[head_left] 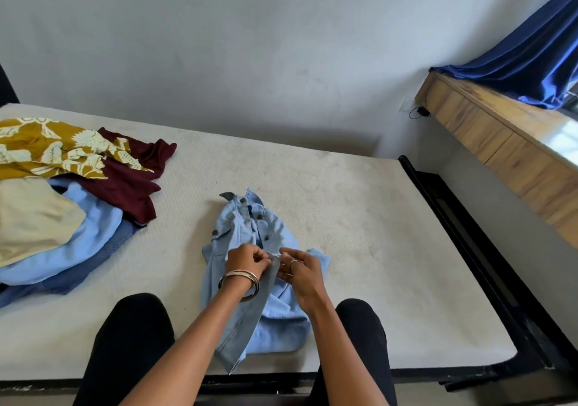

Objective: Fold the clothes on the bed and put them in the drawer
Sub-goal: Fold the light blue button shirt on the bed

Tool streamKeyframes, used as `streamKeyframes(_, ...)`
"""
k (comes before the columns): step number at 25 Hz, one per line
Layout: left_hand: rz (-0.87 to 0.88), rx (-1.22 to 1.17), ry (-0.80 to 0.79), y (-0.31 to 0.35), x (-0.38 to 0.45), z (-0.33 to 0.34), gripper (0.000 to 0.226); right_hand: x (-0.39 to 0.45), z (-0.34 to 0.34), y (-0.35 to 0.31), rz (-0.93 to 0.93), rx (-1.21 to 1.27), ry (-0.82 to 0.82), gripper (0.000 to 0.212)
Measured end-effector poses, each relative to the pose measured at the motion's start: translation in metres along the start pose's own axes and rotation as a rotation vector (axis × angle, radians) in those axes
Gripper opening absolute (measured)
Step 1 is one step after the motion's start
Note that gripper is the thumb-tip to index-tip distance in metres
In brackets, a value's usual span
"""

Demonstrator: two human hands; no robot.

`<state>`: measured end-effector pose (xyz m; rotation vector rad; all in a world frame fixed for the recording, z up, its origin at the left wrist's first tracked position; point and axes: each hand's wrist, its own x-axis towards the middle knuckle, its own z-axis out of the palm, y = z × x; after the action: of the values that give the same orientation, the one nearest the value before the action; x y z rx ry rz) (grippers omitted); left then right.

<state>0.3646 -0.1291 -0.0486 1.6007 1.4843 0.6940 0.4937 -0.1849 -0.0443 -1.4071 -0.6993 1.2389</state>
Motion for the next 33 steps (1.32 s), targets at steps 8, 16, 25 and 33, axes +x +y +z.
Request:
streamKeyframes(8, 0.055, -0.056, 0.039, -0.005, -0.006, 0.005, 0.019, 0.002, -0.001, 0.005, -0.035, -0.059, 0.038, 0.026)
streamKeyframes(16, -0.008, -0.059, -0.091, 0.003, 0.006, 0.009, 0.013, 0.021, -0.006, 0.016, -0.018, 0.057, 0.138, 0.025)
streamKeyframes(25, -0.532, -0.631, -0.119, 0.019, 0.04, -0.02, 0.014, 0.041, -0.05, 0.044, -0.132, -0.198, 0.039, 0.049)
streamKeyframes(33, -0.083, -0.225, -0.131, 0.012, 0.05, -0.039, 0.028, 0.068, -0.021, 0.05, -0.08, -0.752, 0.293, 0.007)
